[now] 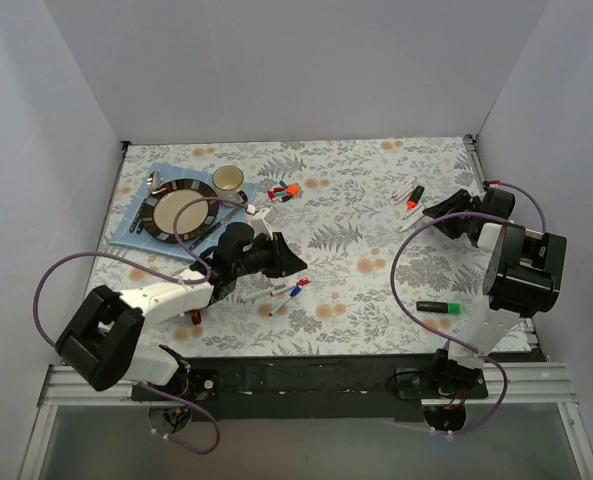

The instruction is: Open the pen caps

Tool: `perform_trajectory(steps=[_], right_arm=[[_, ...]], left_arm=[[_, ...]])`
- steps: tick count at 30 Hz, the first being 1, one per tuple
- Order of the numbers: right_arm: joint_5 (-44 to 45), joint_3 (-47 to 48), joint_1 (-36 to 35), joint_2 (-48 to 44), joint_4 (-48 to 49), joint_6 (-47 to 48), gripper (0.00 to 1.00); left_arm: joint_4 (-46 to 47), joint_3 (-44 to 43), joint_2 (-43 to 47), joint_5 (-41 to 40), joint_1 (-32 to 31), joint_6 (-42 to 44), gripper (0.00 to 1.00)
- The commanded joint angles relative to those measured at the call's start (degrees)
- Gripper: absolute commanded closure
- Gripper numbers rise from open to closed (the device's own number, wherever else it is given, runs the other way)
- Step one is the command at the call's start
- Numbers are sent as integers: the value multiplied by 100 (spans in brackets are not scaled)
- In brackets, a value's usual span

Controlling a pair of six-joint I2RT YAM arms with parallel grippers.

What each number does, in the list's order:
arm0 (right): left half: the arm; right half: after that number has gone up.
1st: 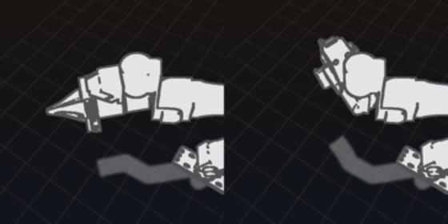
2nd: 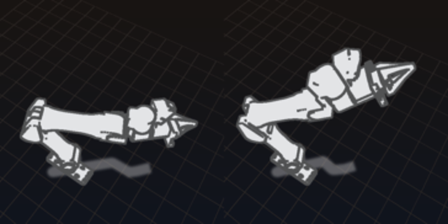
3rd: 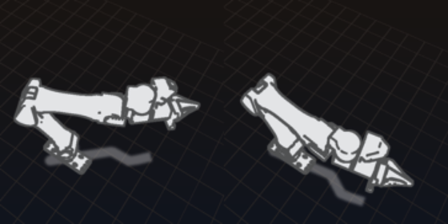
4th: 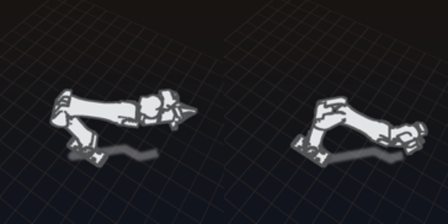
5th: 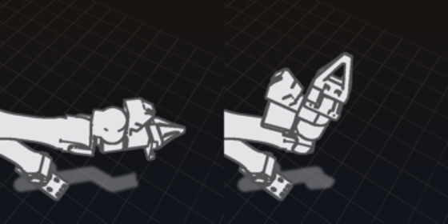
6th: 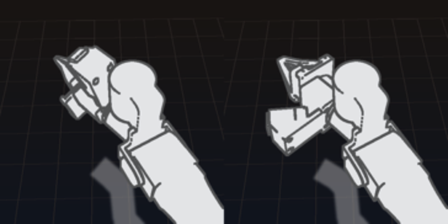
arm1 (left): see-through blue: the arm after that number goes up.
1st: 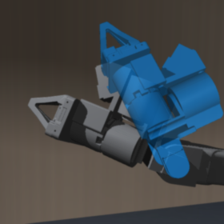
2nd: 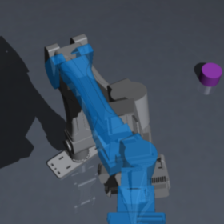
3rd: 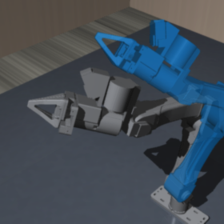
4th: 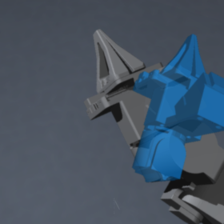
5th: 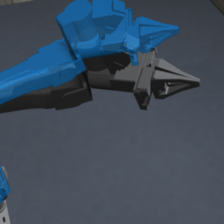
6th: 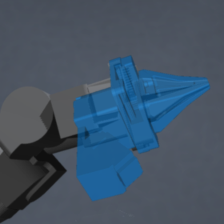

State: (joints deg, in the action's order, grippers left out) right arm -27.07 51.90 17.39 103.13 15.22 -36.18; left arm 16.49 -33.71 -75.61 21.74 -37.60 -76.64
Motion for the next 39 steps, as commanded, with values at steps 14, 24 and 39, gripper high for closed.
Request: perform_trajectory(steps=[14,24,39], right_arm=[[-3593,-769,300,-566,2326,-362,45],[-3823,-945,257,-742,2846,-451,44],[-3420,-243,64,-1910,-534,3271,43]], left_arm=[[-2446,-4449,-3652,-1830,737,1194,100],[-3679,-6498,-5086,-3043,895,2135,84],[-3925,-6789,-4481,-3097,930,2303,55]])
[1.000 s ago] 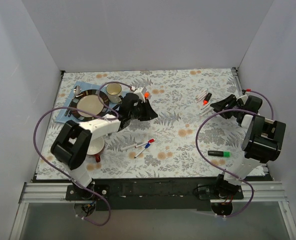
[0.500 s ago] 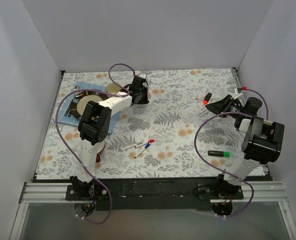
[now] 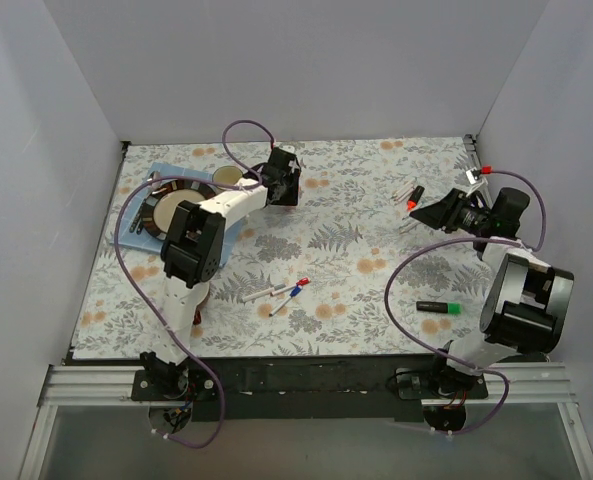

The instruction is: Open the pen caps

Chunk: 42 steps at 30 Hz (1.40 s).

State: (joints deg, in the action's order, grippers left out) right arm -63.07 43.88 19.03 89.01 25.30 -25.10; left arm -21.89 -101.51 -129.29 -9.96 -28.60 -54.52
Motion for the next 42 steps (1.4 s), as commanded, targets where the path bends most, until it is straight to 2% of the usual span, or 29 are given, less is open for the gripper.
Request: perform_trajectory(steps=[1,2,3,5,6,7,8,9,10,11,13,15,17,19,21,23,26,35,42], right_arm=[[250,639,-136,-690,-2363,2646,43],[469,727,-180,-788,-2833,3356,43],[601,823,-250,-867,-3360,4598,42],[795,929,-268,-1096,-4581,6063,41],[866,964,-268,-1166,-5048,7784,41],[927,1000,-259,-1271,-5540,8663,39],[1241,991,-268,-1342,-6606,9489,38],[1418,974,-268,-1395,-7078,10437,37],[1620,939,-268,-1482,-7622,11830,35],[2031,930,-277,-1509,-8393,12488,34],[2394,956,-277,-1545,-8979,13325,34],[2825,1026,-294,-1519,-9575,13671,34],[3062,1018,-321,-1510,-9719,13769,35],[3203,886,-487,-1527,-9650,13699,36],[3537,589,-906,-1553,-9152,13174,36],[4027,351,-1277,-1571,-8711,12482,37],[4407,16,-1813,-1571,-8120,12082,37],[5066,-194,-2192,-1360,-7901,11572,38],[5507,-459,-2386,-878,-7426,11115,45]], left_arm=[[-79,183,1054,134,30,91,53],[-9,315,1464,369,30,108,50],[70,491,1695,476,30,108,45],[437,1210,2482,844,30,108,38],[597,1535,2749,968,39,91,34],[755,2086,3074,987,39,56,23],[1087,2414,3347,987,39,12,16],[1247,2695,3906,1257,39,-93,10],[1388,2951,4164,1277,65,-181,2],[1650,3440,4384,1364,74,-199,2],[1732,3752,4956,1759,126,-243,2],[1636,4015,5247,1970,127,-191,2],[1557,4227,5703,2138,127,20,2],[1574,4674,6159,1911,127,161,2],[1740,5130,6415,1691,135,337,2],[1635,5150,6653,1672,135,363,2],[1802,5379,6899,1839,135,311,2],[1732,5396,7049,1962,135,293,2],[1723,5405,7067,1901,135,302,2]])
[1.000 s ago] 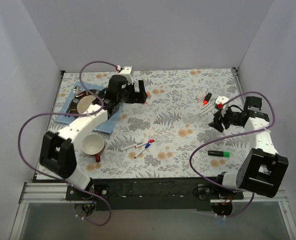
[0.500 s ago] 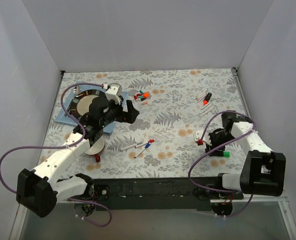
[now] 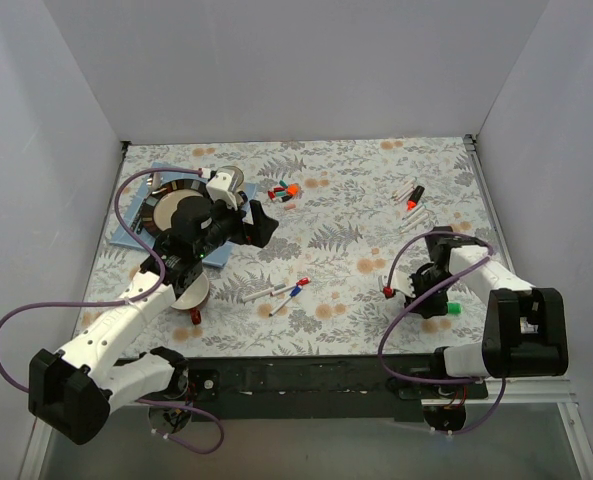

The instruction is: Open the pen caps

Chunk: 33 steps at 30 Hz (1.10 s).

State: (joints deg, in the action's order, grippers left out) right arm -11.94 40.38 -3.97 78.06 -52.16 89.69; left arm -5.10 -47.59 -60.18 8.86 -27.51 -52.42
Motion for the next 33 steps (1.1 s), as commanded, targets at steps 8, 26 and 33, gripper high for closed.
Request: perform_trajectory(steps=[8,26,33], right_arm=[[309,-198,-499,218,1067,-1049,92],[-3244,1959,-465,464,4456,-8832,99],[-2234,834,-263,298,5725,-11788,99]], left_arm=[[123,40,138,177,17,57,2],[2838,1040,-1109,2639,-254,-2605,2],[3665,1025,-1979,1304,-1405,-3177,2]])
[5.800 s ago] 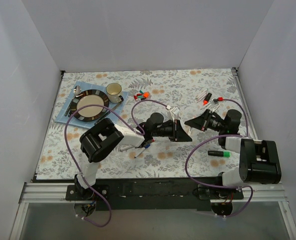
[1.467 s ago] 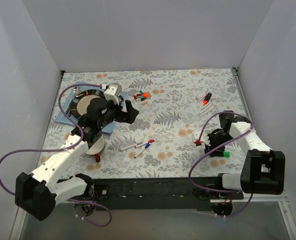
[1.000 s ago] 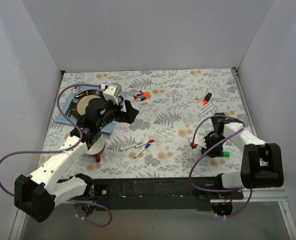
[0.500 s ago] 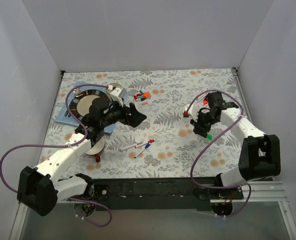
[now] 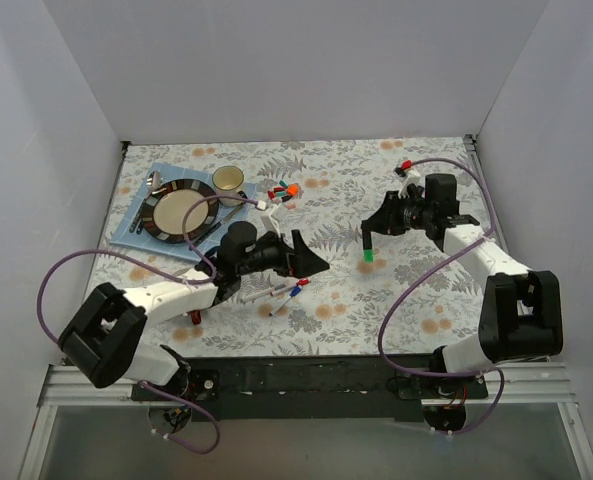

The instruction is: Open the pen caps

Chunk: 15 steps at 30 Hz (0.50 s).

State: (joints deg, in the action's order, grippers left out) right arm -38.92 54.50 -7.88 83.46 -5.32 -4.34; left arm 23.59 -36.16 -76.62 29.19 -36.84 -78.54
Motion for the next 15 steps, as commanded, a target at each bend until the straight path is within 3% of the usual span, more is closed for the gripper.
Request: perform_trajectory(steps=[1,10,15], right_arm=[[568,-703,198,-303,1251,-2605,99],[43,-1539,577,-717,2105,-3538,99],[-116,-1574,577,-673,2149,-3618,99]], left_arm=[[848,-180,-440,-1009,-569,-618,2],[700,-1303,-1847,-2057,-1343,-917,12],[243,-1999,-2480,-2277,-1536,-847,24]])
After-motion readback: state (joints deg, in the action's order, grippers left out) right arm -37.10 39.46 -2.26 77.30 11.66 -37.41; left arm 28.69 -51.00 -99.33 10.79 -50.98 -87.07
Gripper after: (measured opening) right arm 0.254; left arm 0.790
